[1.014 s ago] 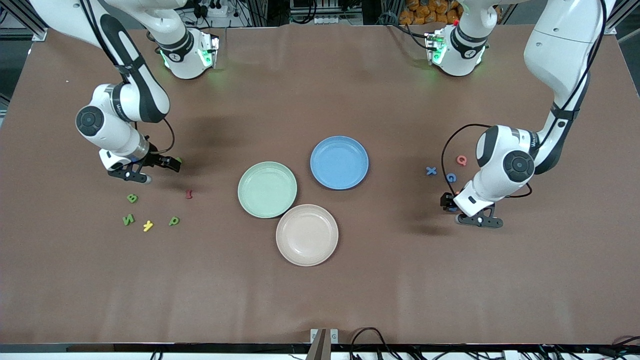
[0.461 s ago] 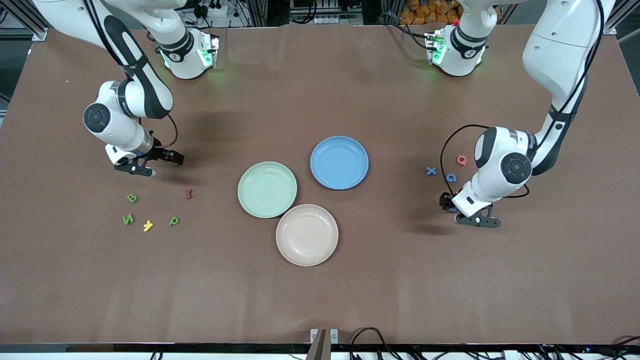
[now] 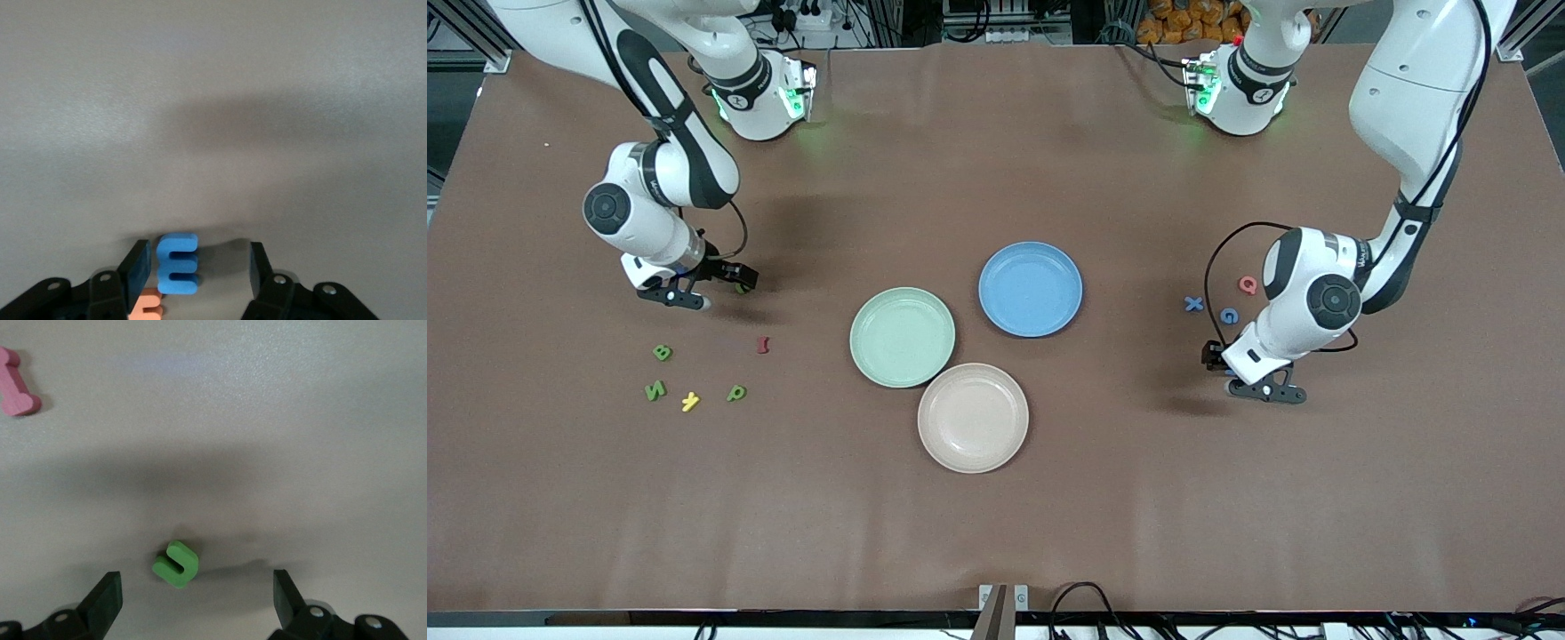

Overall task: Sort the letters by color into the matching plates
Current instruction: 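Grasp the green u with the right gripper while the left gripper lifts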

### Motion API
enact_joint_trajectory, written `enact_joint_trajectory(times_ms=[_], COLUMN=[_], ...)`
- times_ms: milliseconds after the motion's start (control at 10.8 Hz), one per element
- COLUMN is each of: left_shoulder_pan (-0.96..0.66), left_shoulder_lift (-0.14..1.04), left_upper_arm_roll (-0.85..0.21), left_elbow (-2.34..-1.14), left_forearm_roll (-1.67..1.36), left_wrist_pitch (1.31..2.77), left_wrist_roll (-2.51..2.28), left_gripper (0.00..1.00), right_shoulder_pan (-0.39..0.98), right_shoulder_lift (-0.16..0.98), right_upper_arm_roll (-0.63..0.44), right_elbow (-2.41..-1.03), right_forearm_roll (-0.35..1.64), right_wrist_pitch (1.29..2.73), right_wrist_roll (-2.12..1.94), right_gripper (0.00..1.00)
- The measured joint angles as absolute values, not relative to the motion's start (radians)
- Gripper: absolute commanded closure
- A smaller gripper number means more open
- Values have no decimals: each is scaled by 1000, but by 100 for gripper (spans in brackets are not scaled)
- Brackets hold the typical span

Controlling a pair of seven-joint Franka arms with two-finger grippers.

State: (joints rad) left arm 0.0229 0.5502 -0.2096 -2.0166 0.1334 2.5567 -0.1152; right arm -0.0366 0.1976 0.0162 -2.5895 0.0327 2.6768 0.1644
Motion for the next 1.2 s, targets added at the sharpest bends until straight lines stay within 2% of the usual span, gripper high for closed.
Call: enact_joint_trajectory(times_ms=[92,184,277,553,645,1014,1199], left_shoulder_pan=[21,21,21,22,23,23,23], left_shoulder_lift=[553,553,553,554,555,554,554], left_upper_arm_roll=[-210,-210,-210,-208,-207,-208,-208], left_elbow=[-2017,-2017,-2017,-2017,-2016,-2015,-2015], left_forearm_roll=[133,137,145,170,175,176,176], left_wrist_pitch=[2557,2559,2559,2559,2559,2559,2559], left_wrist_roll=[-115,-115,-115,-115,-115,-115,-115], left_gripper=[36,41,51,89,100,100,100], right_shoulder_pan=[-34,-31,-29,-22,-21,-20,-20], right_shoulder_lift=[208,222,232,242,242,242,234], right_upper_arm_roll=[17,17,18,21,21,22,22], right_elbow=[-2591,-2592,-2592,-2592,-2592,-2592,-2593], right_forearm_roll=[33,33,33,33,33,33,33], right_wrist_pitch=[2693,2706,2713,2718,2718,2718,2718], right_wrist_roll=[164,164,164,164,164,163,163], right_gripper=[0,0,0,0,3,31,37])
